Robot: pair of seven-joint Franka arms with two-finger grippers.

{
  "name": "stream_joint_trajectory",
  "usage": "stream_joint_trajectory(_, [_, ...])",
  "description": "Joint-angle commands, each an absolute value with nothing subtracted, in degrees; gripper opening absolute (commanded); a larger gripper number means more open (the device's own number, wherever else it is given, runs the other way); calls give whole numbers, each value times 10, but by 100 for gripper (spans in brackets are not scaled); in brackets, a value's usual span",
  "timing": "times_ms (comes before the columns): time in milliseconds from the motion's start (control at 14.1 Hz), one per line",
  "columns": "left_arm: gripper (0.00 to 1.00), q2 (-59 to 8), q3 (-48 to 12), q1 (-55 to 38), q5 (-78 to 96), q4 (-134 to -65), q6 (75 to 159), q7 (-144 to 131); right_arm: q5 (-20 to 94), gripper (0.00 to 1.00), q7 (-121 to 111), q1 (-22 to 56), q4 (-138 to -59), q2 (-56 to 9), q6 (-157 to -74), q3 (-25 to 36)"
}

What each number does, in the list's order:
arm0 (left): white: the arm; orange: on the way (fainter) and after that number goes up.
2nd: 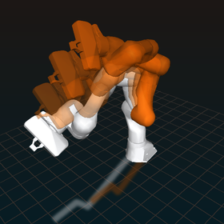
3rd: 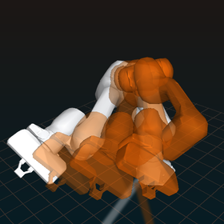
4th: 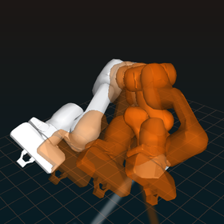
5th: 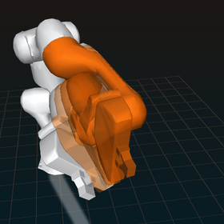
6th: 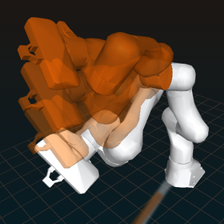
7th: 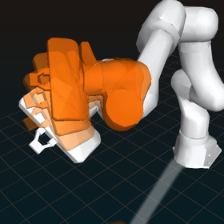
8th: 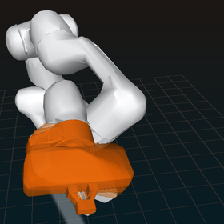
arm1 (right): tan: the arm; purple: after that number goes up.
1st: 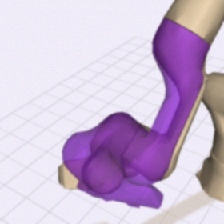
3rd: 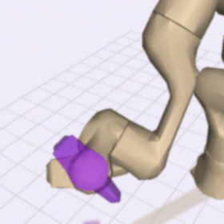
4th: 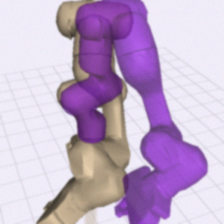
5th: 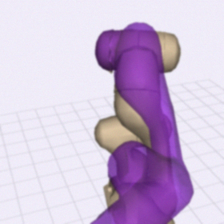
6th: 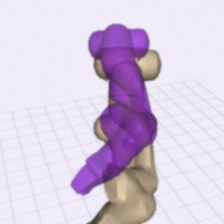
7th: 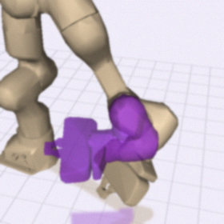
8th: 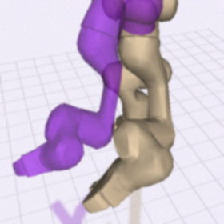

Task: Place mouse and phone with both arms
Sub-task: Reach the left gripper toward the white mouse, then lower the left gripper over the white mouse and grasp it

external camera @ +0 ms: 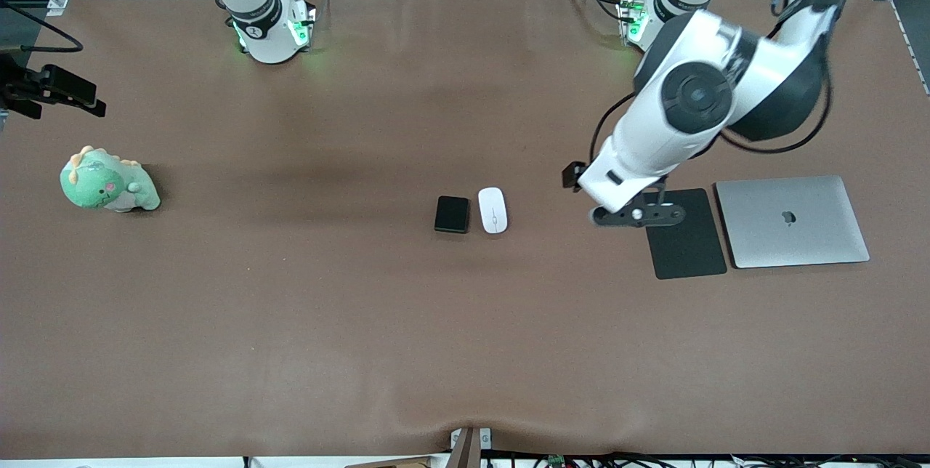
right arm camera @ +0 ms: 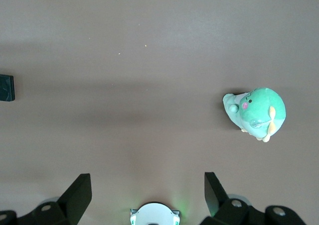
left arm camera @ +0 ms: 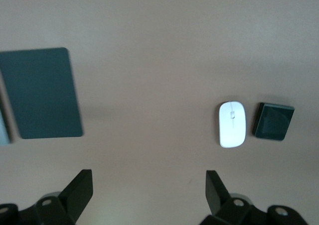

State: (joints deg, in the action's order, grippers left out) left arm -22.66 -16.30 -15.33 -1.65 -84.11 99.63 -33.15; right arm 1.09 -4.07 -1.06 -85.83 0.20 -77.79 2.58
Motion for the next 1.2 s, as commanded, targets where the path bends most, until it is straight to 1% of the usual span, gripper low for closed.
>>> stream_joint_trajectory(0, [100, -279, -160, -186, -16, -822, 1044, -405, 9, 100, -40, -7, -848, -1, -769, 26])
stream_joint_trajectory(142, [100, -302, -159, -203, -17, -822, 1086, -431, 8, 100, -40, -7, -848, -1, -769, 26])
stream_joint_trajectory(567, [100, -337, -156, -241, -18, -817, 1121, -454, 9, 100, -44, -8, -848, -1, -769, 26])
stream_joint_trajectory(780, [100, -362, -154, -258, -22, -816, 1167, -462, 9, 100, -40, -10, -847, -1, -769, 27])
stream_joint_trajectory(921, [100, -375, -148, -280, -53, -816, 1175, -473, 8, 100, -40, -9, -847, -1, -769, 27])
stream_joint_trajectory(1134, [100, -394, -149, -289, -101, -824, 1172, -497, 8, 100, -40, -9, -847, -1, -769, 27])
